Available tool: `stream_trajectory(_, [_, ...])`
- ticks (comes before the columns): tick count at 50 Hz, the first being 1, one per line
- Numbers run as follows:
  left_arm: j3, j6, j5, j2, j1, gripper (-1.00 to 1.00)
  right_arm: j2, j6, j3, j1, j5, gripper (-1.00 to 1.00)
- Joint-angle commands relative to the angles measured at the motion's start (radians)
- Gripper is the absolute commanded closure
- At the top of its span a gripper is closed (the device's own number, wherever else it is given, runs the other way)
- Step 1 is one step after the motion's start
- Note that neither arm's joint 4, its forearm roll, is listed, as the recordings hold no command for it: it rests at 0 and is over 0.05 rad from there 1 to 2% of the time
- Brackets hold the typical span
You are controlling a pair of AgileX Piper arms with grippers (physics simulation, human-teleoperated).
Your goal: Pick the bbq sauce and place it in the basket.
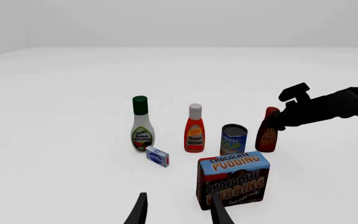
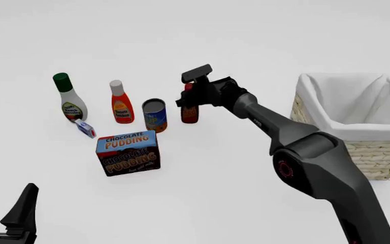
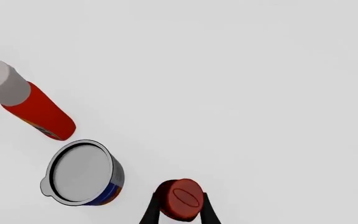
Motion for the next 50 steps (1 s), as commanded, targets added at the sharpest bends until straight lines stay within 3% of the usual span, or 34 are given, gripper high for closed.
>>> stream_trajectory(1, [0.0, 0.0, 0.0, 0.0, 0.0, -1.0, -0.01, 0.008, 0.023, 0.004, -0.007, 1.0])
stream_trajectory(50, [0.0, 0.0, 0.0, 0.0, 0.0, -1.0, -0.42, -0.075, 0.35, -0.033, -0.035, 1.0])
